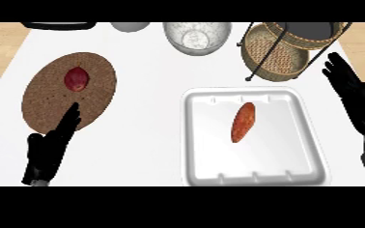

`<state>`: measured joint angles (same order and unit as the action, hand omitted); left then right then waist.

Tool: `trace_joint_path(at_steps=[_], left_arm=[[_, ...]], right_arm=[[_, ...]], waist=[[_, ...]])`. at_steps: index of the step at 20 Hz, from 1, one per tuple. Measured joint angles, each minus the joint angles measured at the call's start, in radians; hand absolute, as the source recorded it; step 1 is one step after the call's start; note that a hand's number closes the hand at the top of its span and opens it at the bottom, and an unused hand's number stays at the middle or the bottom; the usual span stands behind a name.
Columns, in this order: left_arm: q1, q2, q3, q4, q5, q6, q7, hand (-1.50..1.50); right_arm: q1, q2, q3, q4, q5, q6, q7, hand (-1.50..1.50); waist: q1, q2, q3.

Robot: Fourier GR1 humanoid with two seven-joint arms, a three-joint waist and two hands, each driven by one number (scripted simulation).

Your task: Pick the sweet potato from the tray and place it in the tiered basket

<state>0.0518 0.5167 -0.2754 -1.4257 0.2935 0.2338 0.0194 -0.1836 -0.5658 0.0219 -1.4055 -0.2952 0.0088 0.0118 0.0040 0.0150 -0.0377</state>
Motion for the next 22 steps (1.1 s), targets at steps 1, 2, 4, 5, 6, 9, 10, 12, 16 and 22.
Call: trace_joint_path(at_steps=[1,2,4,5,6,9,10,12,16,22], left_arm=[[-0.004,-0.012,-0.001,-0.001,-0.002,0.003,-0.006,0.00],[-0.016,-0.031,-0.001,0.007,-0.008,0.013,-0.024,0.00],[-0.051,-0.052,0.006,-0.021,-0.019,0.045,-0.036,0.00],[-0.068,-0.063,0.011,-0.035,-0.025,0.060,-0.049,0.00],[-0.088,-0.072,0.015,-0.050,-0.034,0.075,-0.061,0.00],[-0.137,-0.110,0.002,-0.077,-0.053,0.110,-0.064,0.00],[-0.147,-0.123,-0.005,-0.083,-0.060,0.119,-0.065,0.00],[-0.167,-0.137,-0.012,-0.090,-0.075,0.137,-0.064,0.00],[-0.204,-0.176,-0.036,-0.105,-0.116,0.183,-0.041,0.00],[-0.214,-0.195,-0.040,-0.112,-0.140,0.197,-0.027,0.00]], right_arm=[[-0.010,0.008,-0.010,0.006,-0.010,0.000,-0.005,1.50],[-0.017,0.016,-0.032,0.012,-0.035,0.008,-0.024,1.50],[-0.021,0.060,-0.081,0.004,-0.101,0.012,-0.078,1.50],[-0.021,0.087,-0.112,0.003,-0.144,0.019,-0.111,1.50],[-0.027,0.118,-0.143,0.000,-0.190,0.023,-0.142,1.50],[-0.012,0.194,-0.216,0.058,-0.248,-0.041,-0.185,-1.50],[-0.006,0.233,-0.224,0.069,-0.302,-0.009,-0.186,-1.50],[0.001,0.291,-0.231,0.083,-0.407,0.087,-0.186,-1.50],[0.086,0.298,-0.244,0.109,-0.506,0.347,-0.243,-1.50],[0.232,0.138,-0.284,0.012,-0.422,0.523,-0.282,-1.50]], waist=[[0.000,-0.003,0.008],[-0.003,-0.005,0.015],[-0.014,-0.012,0.026],[-0.020,-0.015,0.031],[-0.025,-0.018,0.035],[-0.038,-0.023,0.045],[-0.037,-0.021,0.046],[-0.032,-0.018,0.047],[-0.024,-0.016,0.044],[-0.028,-0.018,0.038]])
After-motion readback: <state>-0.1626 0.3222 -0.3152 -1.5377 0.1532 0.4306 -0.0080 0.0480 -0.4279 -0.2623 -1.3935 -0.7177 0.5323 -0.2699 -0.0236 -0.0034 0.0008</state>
